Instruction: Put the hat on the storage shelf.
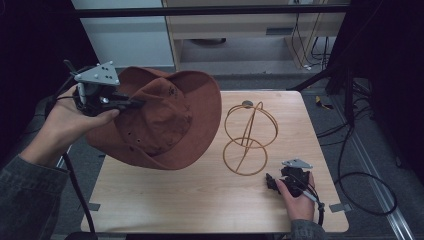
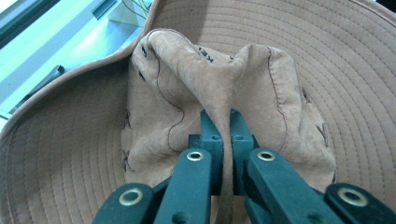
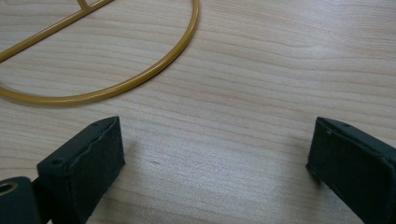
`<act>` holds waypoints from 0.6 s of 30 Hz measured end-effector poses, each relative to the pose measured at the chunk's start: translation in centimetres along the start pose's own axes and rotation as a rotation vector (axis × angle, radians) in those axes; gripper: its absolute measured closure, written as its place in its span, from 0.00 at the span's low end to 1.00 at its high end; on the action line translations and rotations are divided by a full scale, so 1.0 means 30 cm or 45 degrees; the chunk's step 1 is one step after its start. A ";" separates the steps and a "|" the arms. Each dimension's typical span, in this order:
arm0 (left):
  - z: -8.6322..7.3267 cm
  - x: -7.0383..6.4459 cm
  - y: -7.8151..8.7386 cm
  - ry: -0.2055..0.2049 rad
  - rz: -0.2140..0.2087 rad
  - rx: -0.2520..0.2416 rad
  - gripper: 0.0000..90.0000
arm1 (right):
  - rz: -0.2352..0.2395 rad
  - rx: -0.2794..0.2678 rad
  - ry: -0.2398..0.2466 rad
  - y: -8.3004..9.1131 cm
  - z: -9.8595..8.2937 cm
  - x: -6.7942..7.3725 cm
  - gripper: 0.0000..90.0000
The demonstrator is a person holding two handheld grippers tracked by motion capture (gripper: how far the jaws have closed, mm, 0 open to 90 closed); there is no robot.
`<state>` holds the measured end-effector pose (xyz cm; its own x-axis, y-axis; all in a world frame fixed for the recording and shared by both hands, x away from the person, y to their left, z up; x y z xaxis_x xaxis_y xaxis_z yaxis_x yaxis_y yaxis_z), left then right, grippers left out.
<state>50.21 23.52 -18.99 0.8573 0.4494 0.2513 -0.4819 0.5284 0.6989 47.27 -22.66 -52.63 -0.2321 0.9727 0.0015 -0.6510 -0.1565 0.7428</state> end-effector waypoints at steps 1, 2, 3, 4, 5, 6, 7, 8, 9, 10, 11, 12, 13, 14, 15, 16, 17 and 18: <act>0.011 -0.006 -0.001 -0.009 -0.003 0.001 0.99 | 0.000 0.000 0.000 0.000 0.000 0.000 0.04; 0.023 -0.011 -0.004 -0.019 -0.007 0.005 0.99 | 0.000 0.001 0.000 0.000 0.000 0.000 0.04; 0.036 -0.017 -0.009 -0.025 -0.009 0.006 0.98 | -0.002 -0.001 0.005 -0.001 0.000 -0.001 0.04; 0.049 -0.022 -0.016 -0.031 -0.013 0.010 0.98 | 0.000 0.001 0.003 -0.001 0.001 -0.001 0.04; 0.062 -0.026 -0.026 -0.035 -0.017 0.009 0.98 | 0.000 0.001 0.003 -0.001 0.001 -0.001 0.04; 0.076 -0.031 -0.037 -0.042 -0.021 0.011 0.99 | -0.001 0.001 0.004 -0.001 0.001 -0.001 0.04; 0.087 -0.035 -0.046 -0.049 -0.025 0.012 0.99 | 0.000 0.001 0.005 -0.002 0.001 -0.001 0.03; 0.103 -0.043 -0.063 -0.058 -0.033 0.013 0.99 | 0.000 0.001 0.005 -0.002 0.001 -0.001 0.03; 0.130 -0.056 -0.086 -0.078 -0.041 0.024 0.99 | 0.000 0.001 0.002 -0.004 0.002 -0.001 0.03; 0.130 -0.056 -0.086 -0.078 -0.041 0.024 0.99 | 0.000 0.001 0.002 -0.004 0.002 -0.001 0.03; 0.144 -0.061 -0.094 -0.089 -0.045 0.030 0.99 | 0.000 0.003 0.000 -0.005 0.003 -0.001 0.03; 0.158 -0.067 -0.100 -0.099 -0.046 0.030 0.99 | 0.000 0.003 0.000 -0.005 0.003 -0.001 0.03; 0.170 -0.074 -0.104 -0.109 -0.045 0.032 0.98 | 0.001 0.004 0.002 -0.005 0.003 -0.001 0.03; 0.180 -0.081 -0.106 -0.118 -0.044 0.033 0.99 | 0.001 0.005 0.004 -0.006 0.004 -0.002 0.02; 0.190 -0.087 -0.107 -0.122 -0.046 0.032 0.99 | 0.001 0.005 0.004 -0.006 0.004 -0.002 0.02; 0.197 -0.094 -0.108 -0.125 -0.048 0.031 0.99 | 0.003 0.005 0.001 -0.007 0.005 -0.001 0.02; 0.203 -0.099 -0.109 -0.132 -0.049 0.037 0.99 | -0.007 0.011 0.007 -0.009 0.007 -0.002 0.02; 0.209 -0.106 -0.111 -0.137 -0.049 0.043 0.99 | -0.007 0.011 0.007 -0.009 0.007 -0.002 0.02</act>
<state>50.22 15.82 -17.91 0.8904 0.3485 0.2929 -0.4435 0.5186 0.7310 47.63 -22.64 -52.70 -0.2323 0.9726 -0.0061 -0.6460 -0.1496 0.7486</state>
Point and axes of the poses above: each handheld gripper's, and its own axes: y roughly backward along the jaws, z roughly out of its top, x roughly to its left, the point moved 2 cm from there along -y, roughly forward along the jaws, and after that the axes turned 5 degrees about x, right-handed, at the moved point
